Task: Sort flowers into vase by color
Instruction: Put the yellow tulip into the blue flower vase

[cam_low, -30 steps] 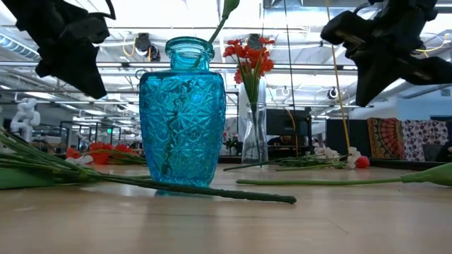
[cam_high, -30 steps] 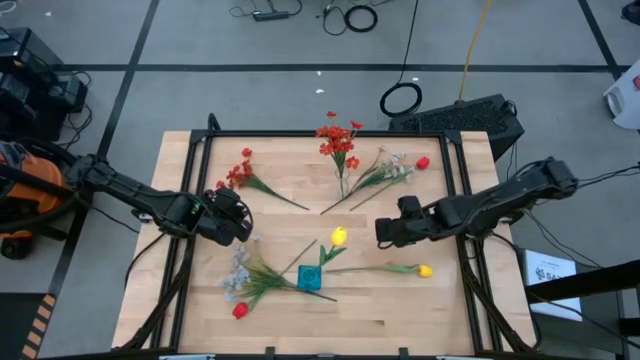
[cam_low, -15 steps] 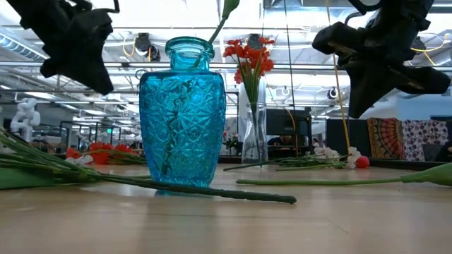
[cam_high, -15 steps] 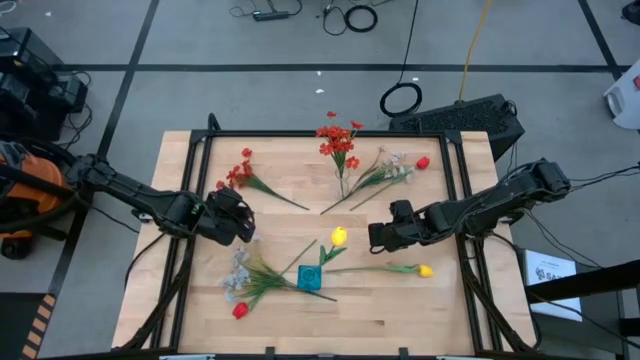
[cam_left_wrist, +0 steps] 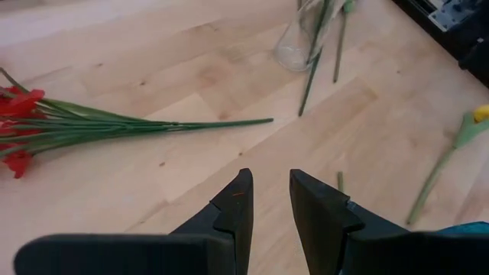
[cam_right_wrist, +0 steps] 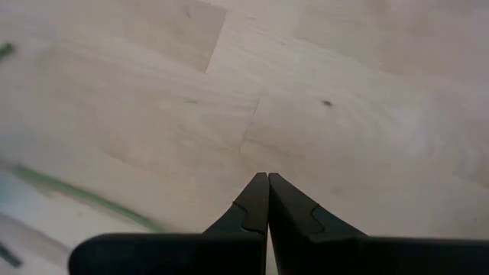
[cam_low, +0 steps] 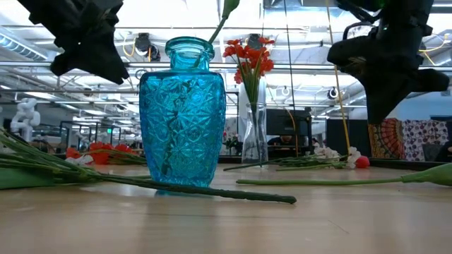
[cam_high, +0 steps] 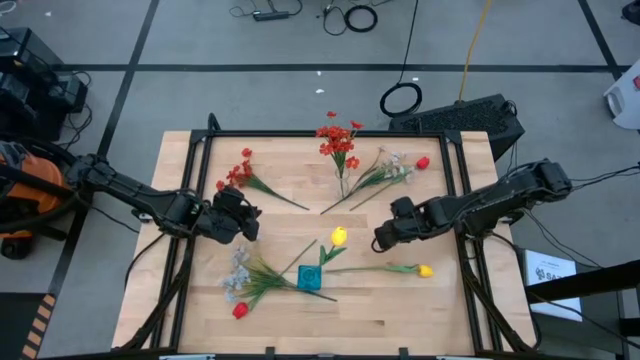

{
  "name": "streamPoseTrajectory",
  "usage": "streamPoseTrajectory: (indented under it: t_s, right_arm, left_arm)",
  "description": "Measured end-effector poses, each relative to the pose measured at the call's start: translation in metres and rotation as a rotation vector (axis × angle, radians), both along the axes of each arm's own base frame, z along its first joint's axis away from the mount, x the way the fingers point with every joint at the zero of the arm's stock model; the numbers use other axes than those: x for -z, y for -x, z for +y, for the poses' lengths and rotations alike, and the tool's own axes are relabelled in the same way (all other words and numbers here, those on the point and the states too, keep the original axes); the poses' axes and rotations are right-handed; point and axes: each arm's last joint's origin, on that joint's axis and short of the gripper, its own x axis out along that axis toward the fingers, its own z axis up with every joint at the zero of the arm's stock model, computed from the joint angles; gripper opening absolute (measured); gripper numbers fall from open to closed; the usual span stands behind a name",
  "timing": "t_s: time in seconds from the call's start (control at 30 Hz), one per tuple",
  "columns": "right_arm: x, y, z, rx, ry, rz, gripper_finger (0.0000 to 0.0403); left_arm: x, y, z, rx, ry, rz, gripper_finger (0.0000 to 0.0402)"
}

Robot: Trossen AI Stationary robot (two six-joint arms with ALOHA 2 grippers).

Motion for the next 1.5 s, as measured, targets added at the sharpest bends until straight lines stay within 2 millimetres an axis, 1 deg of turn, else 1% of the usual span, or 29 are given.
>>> streamPoseTrajectory:
  t_s: [0.13,0.2,0.37,0.5,0.83,1.03,1.17,1.3,1.4,1.5]
  right_arm:
    - [-0.002,0.000,-0.003,-0.096,-0.079,0.013,0.0000]
    - [-0.004,0.002,-0.002,-0.098,-0.098,0.014,0.0000]
    - [-0.008,0.008,0.006,0.045,-0.154,0.003,0.0000]
    - [-0.007,0.010,0.016,0.073,-0.177,0.007,0.0000]
    - [-0.002,0.017,0.041,0.256,-0.234,0.026,0.0000]
    - [0.007,0.017,0.053,0.385,-0.261,0.068,0.0000]
    - [0.015,0.015,0.062,0.406,-0.302,0.123,0.0000]
    - [0.022,0.008,0.072,0.413,-0.339,0.094,0.0002]
    - [0.027,0.002,0.078,0.408,-0.362,0.072,0.0017]
    - [0.032,-0.002,0.082,0.402,-0.373,0.061,0.0043]
  left_arm:
    - [-0.001,-0.001,-0.001,0.000,0.007,-0.019,0.0093]
    - [-0.002,-0.002,-0.001,0.000,0.010,-0.026,0.0093]
    - [-0.002,-0.003,-0.001,-0.003,0.012,-0.041,0.0093]
    - [-0.002,-0.003,-0.001,-0.008,0.005,-0.040,0.0093]
    - [-0.002,-0.003,0.000,-0.010,-0.013,-0.033,0.0093]
    - [-0.002,-0.003,0.001,0.035,-0.063,-0.004,0.0093]
    - [-0.002,-0.003,0.001,0.054,-0.082,0.008,0.0093]
    - [-0.002,-0.003,0.001,0.068,-0.097,0.018,0.0093]
    - [-0.002,-0.003,0.001,0.069,-0.097,0.018,0.0093]
    - [-0.002,-0.003,0.001,0.069,-0.098,0.022,0.0093]
